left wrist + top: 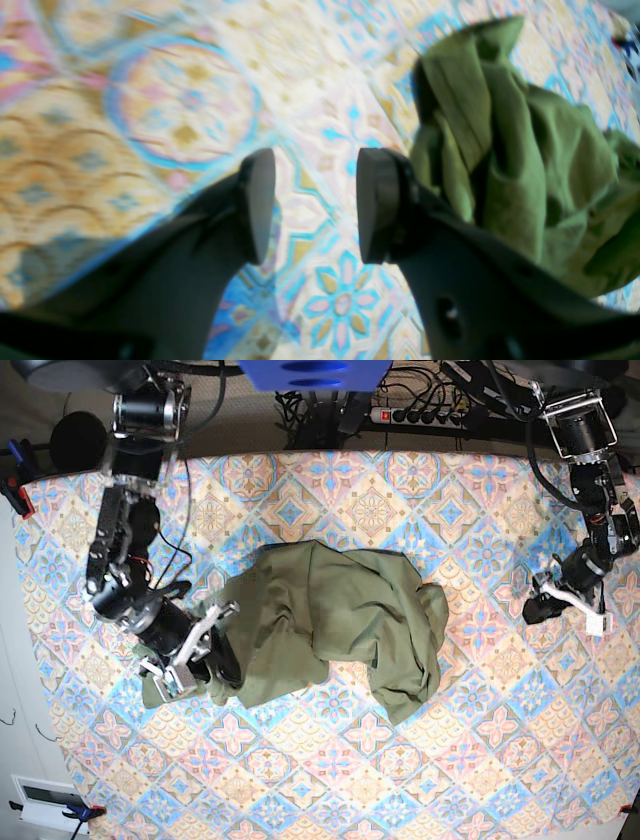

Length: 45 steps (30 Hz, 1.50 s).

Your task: Layout the t-shirt on the table in an organized manner, then fold the t-shirt properly

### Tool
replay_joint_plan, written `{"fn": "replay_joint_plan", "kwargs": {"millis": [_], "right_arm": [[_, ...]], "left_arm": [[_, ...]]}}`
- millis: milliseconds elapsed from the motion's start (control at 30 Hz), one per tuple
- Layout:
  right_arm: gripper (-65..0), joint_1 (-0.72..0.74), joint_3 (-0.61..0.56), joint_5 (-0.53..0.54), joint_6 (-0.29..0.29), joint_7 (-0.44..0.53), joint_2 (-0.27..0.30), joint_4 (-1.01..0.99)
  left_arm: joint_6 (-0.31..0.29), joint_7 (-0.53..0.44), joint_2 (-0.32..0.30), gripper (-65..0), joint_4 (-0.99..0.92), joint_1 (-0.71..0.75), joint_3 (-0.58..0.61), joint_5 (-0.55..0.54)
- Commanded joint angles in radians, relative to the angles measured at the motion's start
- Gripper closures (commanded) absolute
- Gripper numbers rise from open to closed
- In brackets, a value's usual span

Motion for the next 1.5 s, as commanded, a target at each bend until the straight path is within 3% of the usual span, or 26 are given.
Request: {"fn": "replay_joint_plan", "kwargs": {"millis": [0, 233, 367, 467, 600, 700, 833, 933, 1000, 1067, 1167, 1300, 1467], "right_arm": [[-0.7, 0.050, -0.002, 0.038, 0.004, 0.039, -0.008, 0.007], [-0.8, 0.268, -0.157, 0.027, 0.004, 0.050, -0.122, -0.147], [-0.8, 0.417, -0.195, -0.091, 0.004, 0.100, -0.188, -0.273], [-0.7, 0.503, -0.216, -0.178, 0.004, 0.177, -0.188, -0.362], [-0.7, 0.567, -0.215, -0.221, 0.004, 0.254, -0.186, -0.452], [-0.7, 0.599, -0.164, -0.241, 0.004, 0.337, -0.168, -0.530], [-1.3, 0.650, -0.111, -0.356, 0.004, 0.450, -0.168, -0.687], [-8.0, 0.656, -0.103, -0.471, -0.007, 0.509, -0.168, -0.764], [-17.1, 0.653, -0.106, -0.514, -0.091, 0.510, -0.168, -0.762], [-24.8, 0.650, -0.111, -0.514, -0.128, 0.507, -0.165, -0.761], [-30.1, 0.650, -0.111, -0.514, -0.131, 0.436, -0.162, -0.727], [-29.9, 0.582, -0.109, -0.514, -0.131, 0.381, -0.085, -0.659], [-29.9, 0.504, -0.101, -0.514, -0.131, 0.377, -0.017, -0.647]], "left_arm": [[-0.005, -0.022, -0.026, -25.8, 0.037, 0.003, -0.008, -0.017], [-0.005, -0.022, 0.030, -25.8, 0.115, 0.015, 0.018, -0.006], [-0.001, -0.026, 0.036, -26.5, 0.126, 0.003, 0.110, -0.005], [0.001, -0.077, 0.062, -26.7, 0.114, -0.039, 0.190, 0.006], [0.005, -0.140, 0.106, -28.3, 0.031, -0.103, 0.285, 0.104], [0.036, -0.172, 0.154, -31.2, -0.030, -0.152, 0.325, 0.176], [0.038, -0.169, 0.214, -31.7, -0.083, -0.207, 0.372, 0.225], [0.038, -0.169, 0.244, -31.4, -0.089, -0.215, 0.411, 0.259], [0.038, -0.169, 0.261, -31.3, -0.089, -0.215, 0.431, 0.276], [0.038, -0.169, 0.264, -31.2, -0.089, -0.214, 0.441, 0.288], [0.038, -0.170, 0.266, -24.8, -0.089, -0.212, 0.460, 0.288], [0.034, -0.169, 0.254, 0.0, -0.089, -0.212, 0.452, 0.285], [0.028, -0.164, 0.191, 0.0, -0.064, -0.175, 0.314, 0.205]]}}
